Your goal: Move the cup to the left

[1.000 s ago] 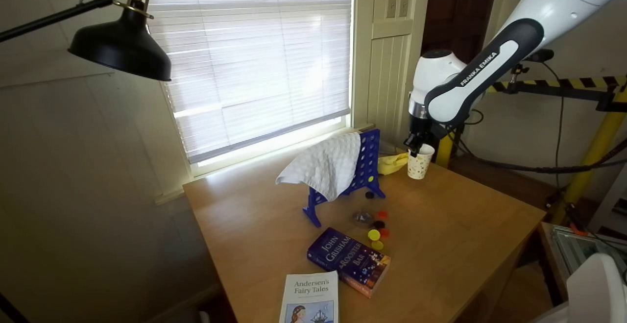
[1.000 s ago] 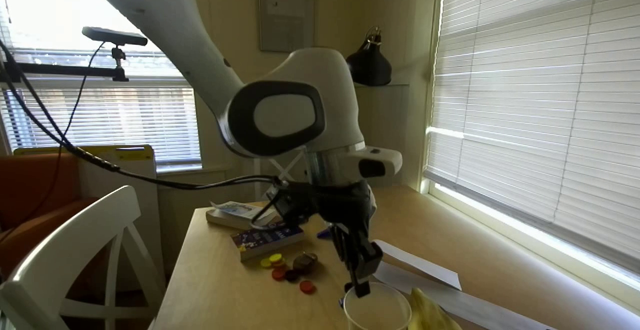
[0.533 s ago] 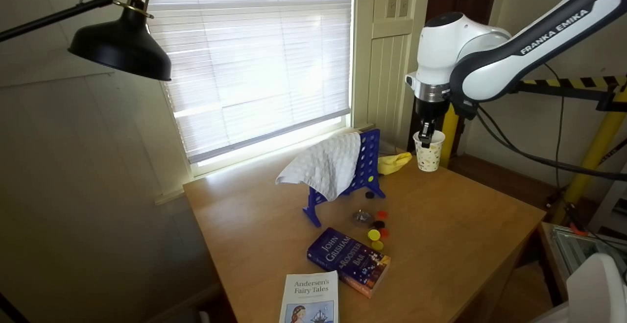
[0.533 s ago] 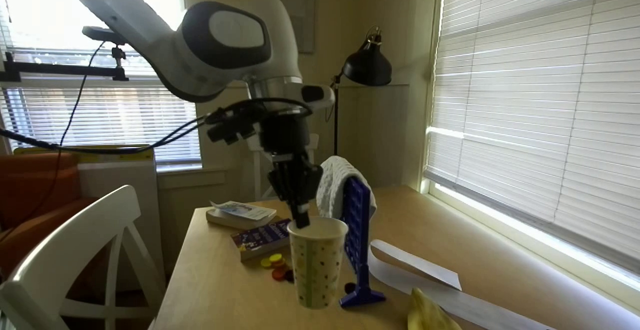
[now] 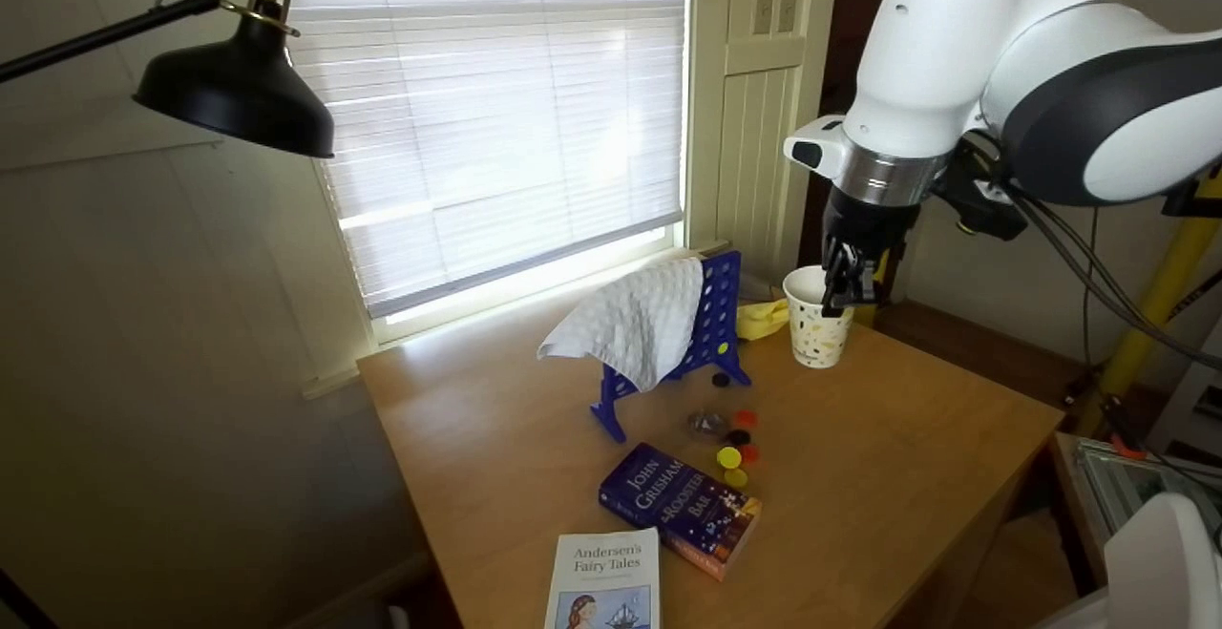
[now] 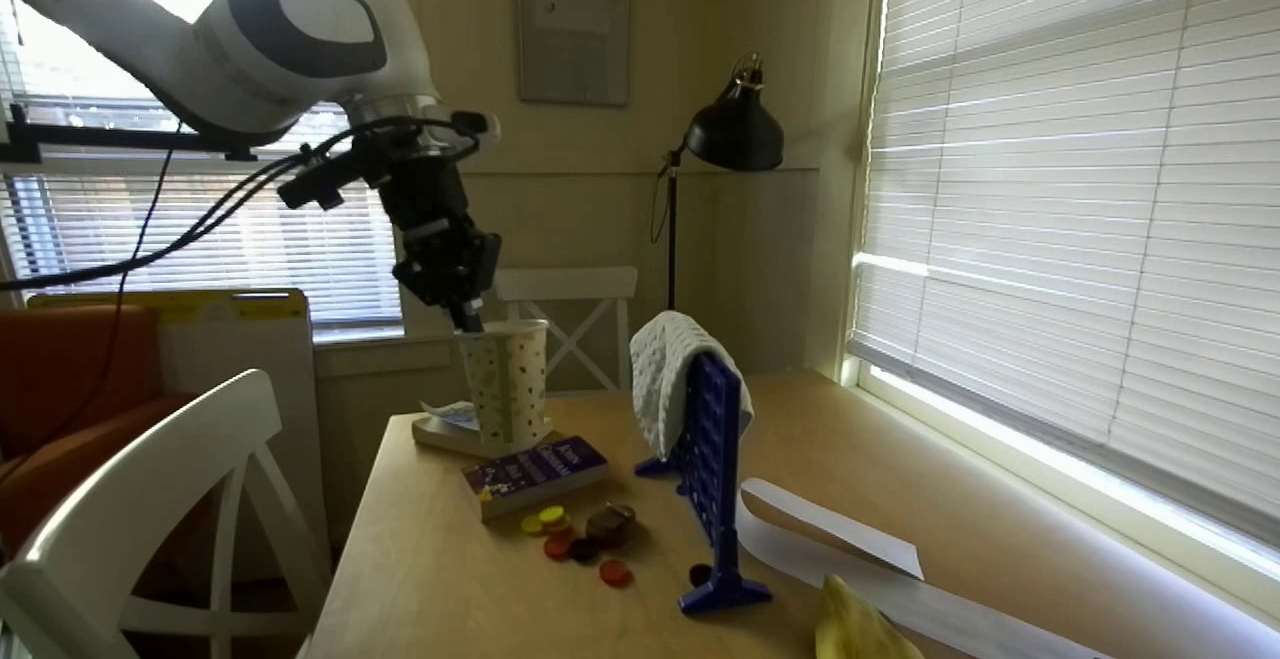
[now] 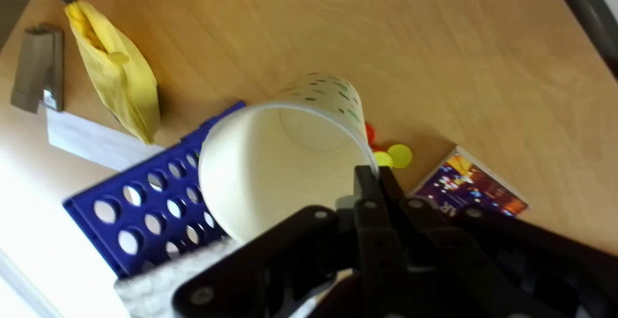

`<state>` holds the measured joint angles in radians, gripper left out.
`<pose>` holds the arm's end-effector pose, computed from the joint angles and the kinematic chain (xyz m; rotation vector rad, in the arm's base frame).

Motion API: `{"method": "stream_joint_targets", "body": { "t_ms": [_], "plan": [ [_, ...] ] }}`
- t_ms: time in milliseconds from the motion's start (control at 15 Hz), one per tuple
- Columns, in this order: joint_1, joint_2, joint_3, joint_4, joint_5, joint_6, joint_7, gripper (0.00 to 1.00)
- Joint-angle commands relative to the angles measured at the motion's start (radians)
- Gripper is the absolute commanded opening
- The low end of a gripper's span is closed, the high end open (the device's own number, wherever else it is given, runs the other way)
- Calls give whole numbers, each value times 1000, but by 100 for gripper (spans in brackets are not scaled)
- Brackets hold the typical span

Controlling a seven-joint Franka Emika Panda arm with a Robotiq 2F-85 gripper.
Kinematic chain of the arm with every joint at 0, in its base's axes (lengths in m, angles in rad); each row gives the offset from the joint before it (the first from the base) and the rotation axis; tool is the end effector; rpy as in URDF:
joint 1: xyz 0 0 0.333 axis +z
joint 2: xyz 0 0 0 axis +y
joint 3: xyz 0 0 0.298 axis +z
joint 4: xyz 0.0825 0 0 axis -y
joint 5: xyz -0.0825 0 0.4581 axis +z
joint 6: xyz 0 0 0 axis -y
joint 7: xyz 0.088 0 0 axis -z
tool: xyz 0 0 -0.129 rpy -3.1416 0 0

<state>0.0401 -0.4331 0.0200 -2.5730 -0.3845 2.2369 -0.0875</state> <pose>0.4823 0.0105 0.3439 2.7679 0.5195 0.1278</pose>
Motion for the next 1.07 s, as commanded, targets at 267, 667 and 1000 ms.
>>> {"method": "stream_joint_targets", "body": {
  "t_ms": [267,667,1000],
  "plan": [
    [97,-16,42,-3,105,1,-120,4],
    [89,74,35,13,116,103,-101,1],
    [91,316,69,154,117,287,-56,1]
  ]
}}
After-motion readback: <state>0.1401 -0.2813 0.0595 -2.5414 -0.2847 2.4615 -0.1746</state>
